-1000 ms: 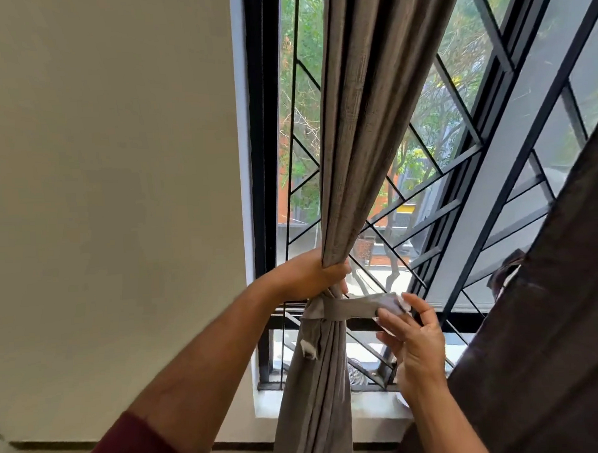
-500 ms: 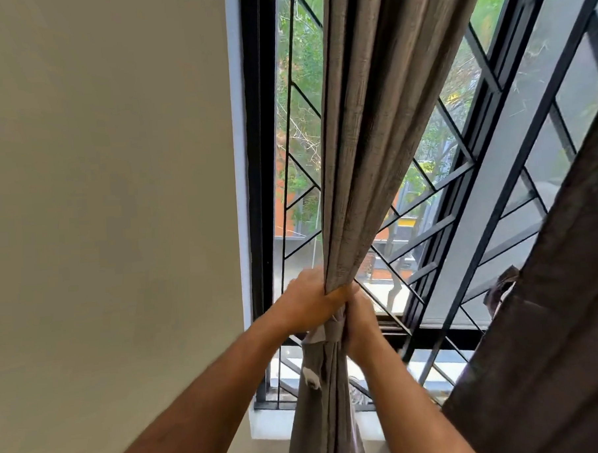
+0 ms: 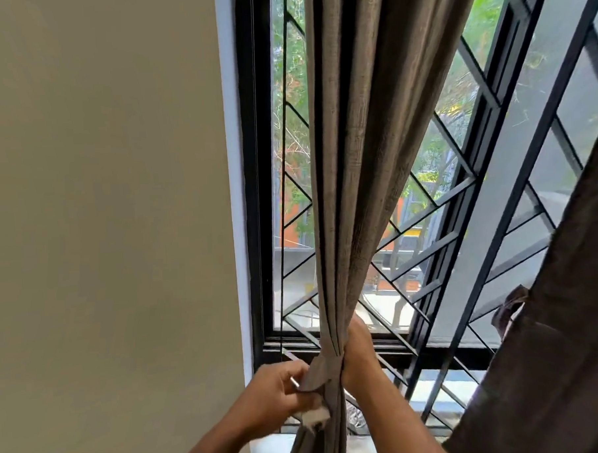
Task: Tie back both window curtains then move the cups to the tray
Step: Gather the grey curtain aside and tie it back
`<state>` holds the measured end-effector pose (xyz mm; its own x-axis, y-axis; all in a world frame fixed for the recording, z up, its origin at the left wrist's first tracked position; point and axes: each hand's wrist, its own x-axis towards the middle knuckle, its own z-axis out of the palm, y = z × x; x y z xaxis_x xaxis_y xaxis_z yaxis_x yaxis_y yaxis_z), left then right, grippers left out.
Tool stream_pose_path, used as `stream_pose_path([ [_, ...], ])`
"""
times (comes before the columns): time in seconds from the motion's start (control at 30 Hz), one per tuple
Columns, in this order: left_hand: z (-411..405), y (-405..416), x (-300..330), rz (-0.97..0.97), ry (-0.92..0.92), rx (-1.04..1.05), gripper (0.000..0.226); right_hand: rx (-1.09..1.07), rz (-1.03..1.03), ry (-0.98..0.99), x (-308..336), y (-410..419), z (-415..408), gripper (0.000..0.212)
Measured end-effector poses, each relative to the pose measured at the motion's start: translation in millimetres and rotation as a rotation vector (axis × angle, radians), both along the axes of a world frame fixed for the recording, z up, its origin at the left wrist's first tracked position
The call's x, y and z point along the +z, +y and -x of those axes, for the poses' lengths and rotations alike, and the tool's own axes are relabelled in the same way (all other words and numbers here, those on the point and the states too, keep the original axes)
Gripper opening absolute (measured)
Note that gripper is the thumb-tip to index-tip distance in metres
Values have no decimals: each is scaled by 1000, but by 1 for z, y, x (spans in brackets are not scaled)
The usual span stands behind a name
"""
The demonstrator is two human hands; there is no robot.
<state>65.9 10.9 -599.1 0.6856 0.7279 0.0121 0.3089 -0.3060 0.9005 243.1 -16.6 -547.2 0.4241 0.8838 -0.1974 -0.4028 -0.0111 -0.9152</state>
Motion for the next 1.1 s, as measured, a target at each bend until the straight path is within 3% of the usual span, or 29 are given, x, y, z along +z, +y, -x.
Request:
stream_pose_path([
  [0.03, 3, 8, 5, -62, 24, 7, 15, 55, 0, 16, -1, -1, -2, 22],
  [0.1, 11, 28, 21, -192, 57, 115, 17, 169, 49, 18, -8, 0, -10, 49],
  [0.13, 14, 38, 29, -257, 51, 215, 20, 226, 72, 37, -9, 0, -12, 49],
  [0.23, -3, 46, 56, -397, 37, 467, 18, 341, 93, 59, -12, 5, -9, 19],
  [0.27, -14, 42, 62, -377, 31, 506, 17, 347, 105, 31, -10, 5, -4, 10],
  [0.3, -25, 37, 67, -287, 5, 519, 18, 343, 79, 18, -10, 7, -2, 19],
  [0.33, -34, 36, 68, -139, -65, 507, 19, 333, 68, -3, -10, 7, 0, 30],
  [0.4, -45, 35, 69, 144, -232, 440, 18, 291, 63, -35, -11, 9, 2, 29],
  [0.53, -47, 34, 66, 325, -336, 330, 32, 214, 26, -120, -15, 12, -2, 11],
  [0.6, -47, 32, 64, 419, -348, 281, 29, 189, 5, -140, -13, 13, -4, 8],
  [0.67, -47, 35, 61, 416, -360, 256, 24, 149, 10, -246, -10, 13, -6, 3],
  [0.73, -45, 40, 57, 295, -320, 264, 15, 122, 42, -372, -8, 12, -8, 15],
  [0.8, -44, 44, 53, 195, -246, 297, 38, 88, 98, -404, -8, 10, -9, 4],
  [0.87, -43, 46, 50, 129, -218, 337, 48, 35, 144, -311, -11, 9, -8, 20],
  [0.93, -40, 47, 51, 104, -234, 308, 40, 51, 149, -187, -10, 6, -7, 20],
  [1.07, -31, 42, 56, 110, -287, 164, 78, 256, 64, 80, -9, -8, -17, 12],
  [1.1, -30, 39, 58, 117, -297, 110, 83, 305, 42, 109, -9, -11, -21, 27],
])
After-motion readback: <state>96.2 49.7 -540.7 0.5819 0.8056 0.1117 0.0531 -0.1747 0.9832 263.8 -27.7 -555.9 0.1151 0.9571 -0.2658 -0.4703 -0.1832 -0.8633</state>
